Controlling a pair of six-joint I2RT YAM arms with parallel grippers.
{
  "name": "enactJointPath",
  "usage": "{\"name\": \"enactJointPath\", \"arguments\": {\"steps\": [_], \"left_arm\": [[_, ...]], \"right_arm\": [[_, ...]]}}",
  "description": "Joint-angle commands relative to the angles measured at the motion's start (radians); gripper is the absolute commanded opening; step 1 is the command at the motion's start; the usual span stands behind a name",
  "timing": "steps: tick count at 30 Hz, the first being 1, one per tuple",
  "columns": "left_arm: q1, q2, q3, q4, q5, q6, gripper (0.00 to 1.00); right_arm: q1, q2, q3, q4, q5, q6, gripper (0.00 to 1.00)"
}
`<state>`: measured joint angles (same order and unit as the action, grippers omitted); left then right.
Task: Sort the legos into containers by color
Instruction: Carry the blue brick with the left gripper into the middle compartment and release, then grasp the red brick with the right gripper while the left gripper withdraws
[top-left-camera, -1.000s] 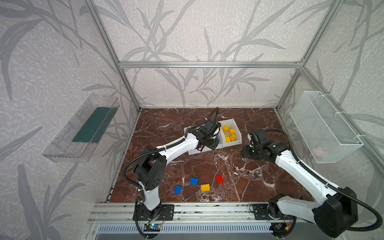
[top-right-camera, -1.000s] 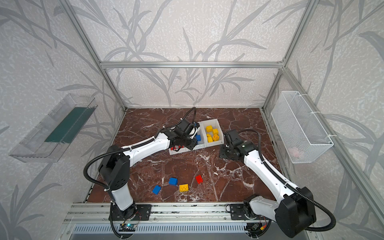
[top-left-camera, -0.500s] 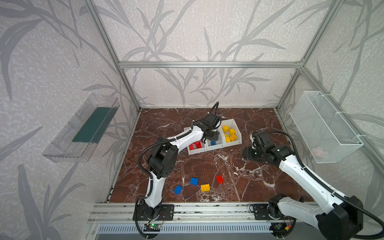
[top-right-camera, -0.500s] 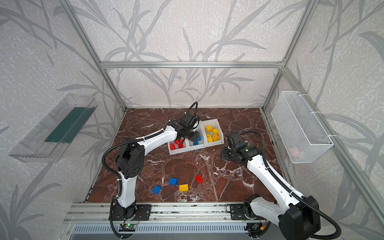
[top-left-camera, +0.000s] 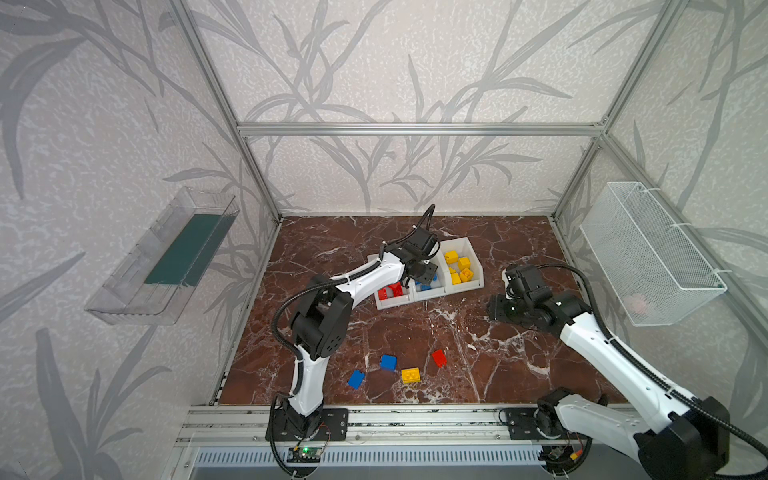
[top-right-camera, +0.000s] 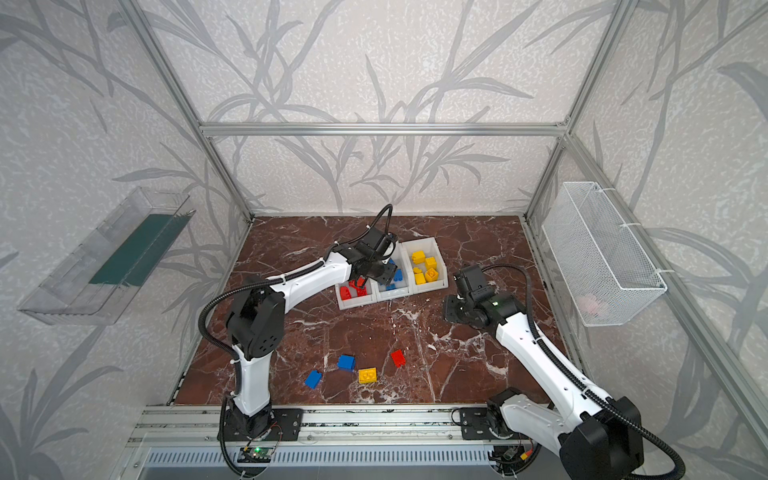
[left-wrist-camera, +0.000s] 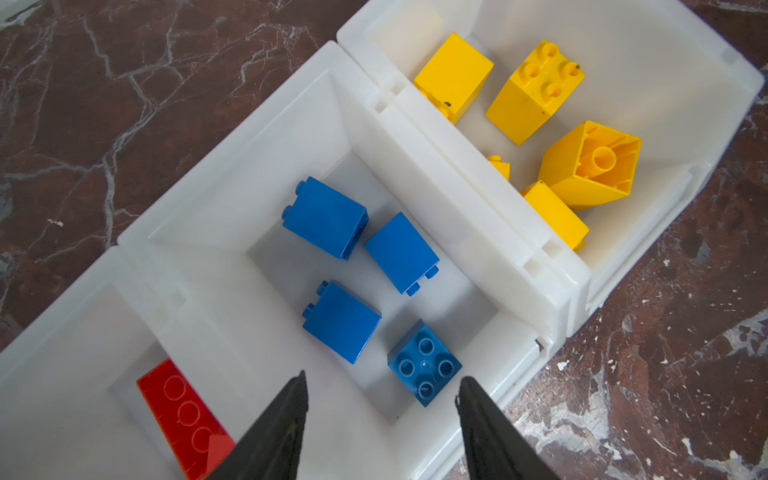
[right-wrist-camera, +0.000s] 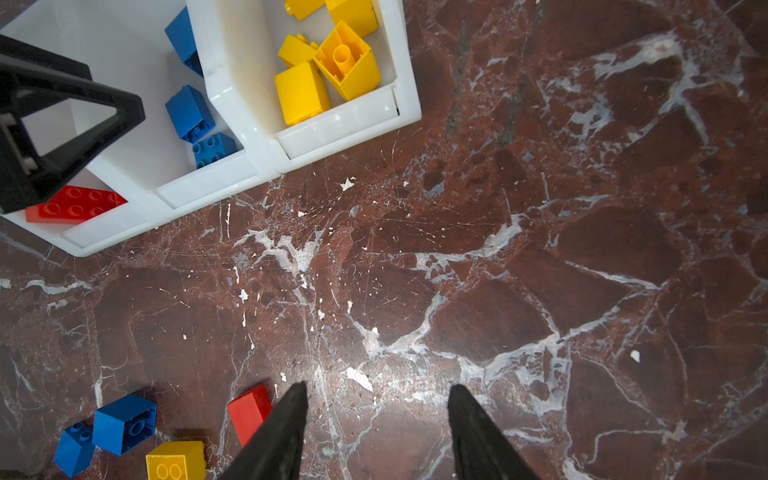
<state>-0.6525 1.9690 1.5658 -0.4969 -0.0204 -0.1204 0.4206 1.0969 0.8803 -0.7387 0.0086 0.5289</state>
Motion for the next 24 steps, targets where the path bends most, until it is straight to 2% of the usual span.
{"name": "enactJointPath", "arguments": {"steps": [1, 5, 16, 24], "left_arm": [[0.027, -0.092, -0.047, 0.019, 0.007, -0.031, 0.61], [0.065, -0.168, -0.132, 0.055, 0.02, -0.073, 0.61], [0.164, -0.403, -0.385, 0.126, 0.021, -0.13, 0.61], [0.181, -0.528, -0.541, 0.152, 0.01, -0.163, 0.61]], "right_arm": [[0.036, 0.022, -0.012, -0.014, 0.002, -0.003, 0.56], [0.137, 0.079, -0.011, -0.011, 0.03, 0.022, 0.56], [0.474, 0.357, 0.091, 0.002, 0.054, 0.124, 0.56], [0.57, 0.508, 0.142, 0.025, 0.028, 0.17, 0.56]]}}
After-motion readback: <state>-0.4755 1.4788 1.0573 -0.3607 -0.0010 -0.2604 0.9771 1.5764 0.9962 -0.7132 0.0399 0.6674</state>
